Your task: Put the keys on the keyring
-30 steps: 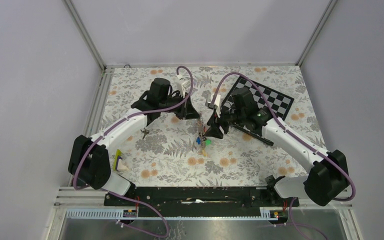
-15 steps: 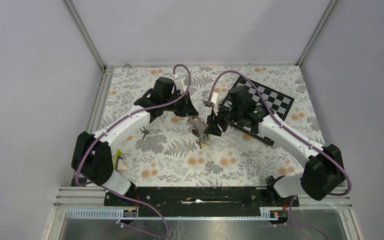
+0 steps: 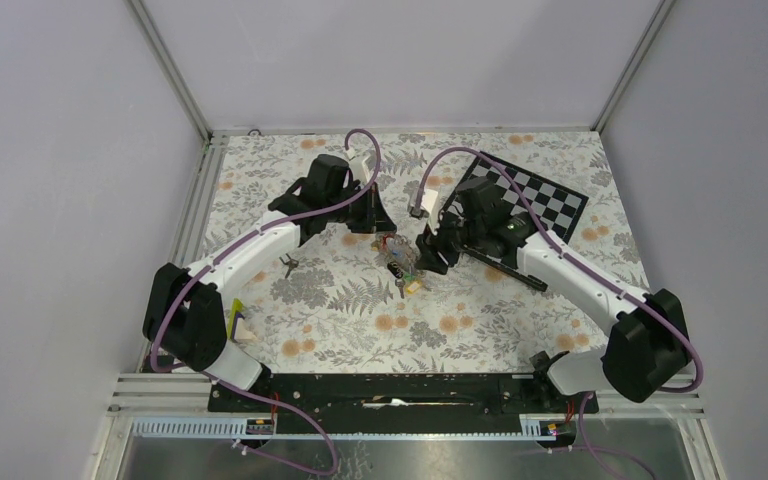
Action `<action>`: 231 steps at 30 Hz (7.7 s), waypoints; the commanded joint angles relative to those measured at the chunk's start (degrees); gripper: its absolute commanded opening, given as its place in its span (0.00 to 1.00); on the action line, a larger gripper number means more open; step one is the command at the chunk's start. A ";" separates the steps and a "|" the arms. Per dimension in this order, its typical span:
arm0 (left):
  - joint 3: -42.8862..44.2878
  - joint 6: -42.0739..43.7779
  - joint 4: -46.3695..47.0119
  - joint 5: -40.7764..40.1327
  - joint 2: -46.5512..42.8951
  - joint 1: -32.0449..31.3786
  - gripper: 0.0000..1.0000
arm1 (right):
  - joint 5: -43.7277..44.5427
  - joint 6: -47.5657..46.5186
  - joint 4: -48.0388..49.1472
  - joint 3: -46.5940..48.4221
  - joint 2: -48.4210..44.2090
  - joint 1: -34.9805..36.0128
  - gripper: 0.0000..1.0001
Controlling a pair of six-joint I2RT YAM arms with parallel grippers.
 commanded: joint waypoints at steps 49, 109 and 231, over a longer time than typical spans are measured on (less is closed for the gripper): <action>-5.03 29.78 -4.19 18.42 -4.44 3.40 0.59 | -13.94 -1.04 2.46 -8.98 -1.48 -3.91 0.00; 0.63 20.63 0.69 36.85 5.97 9.17 0.08 | -14.58 -1.08 2.42 -9.36 -0.04 -3.94 0.00; 16.39 56.95 -28.40 31.00 -2.85 2.58 0.00 | -9.54 -5.49 -4.35 3.27 -7.28 -3.90 0.60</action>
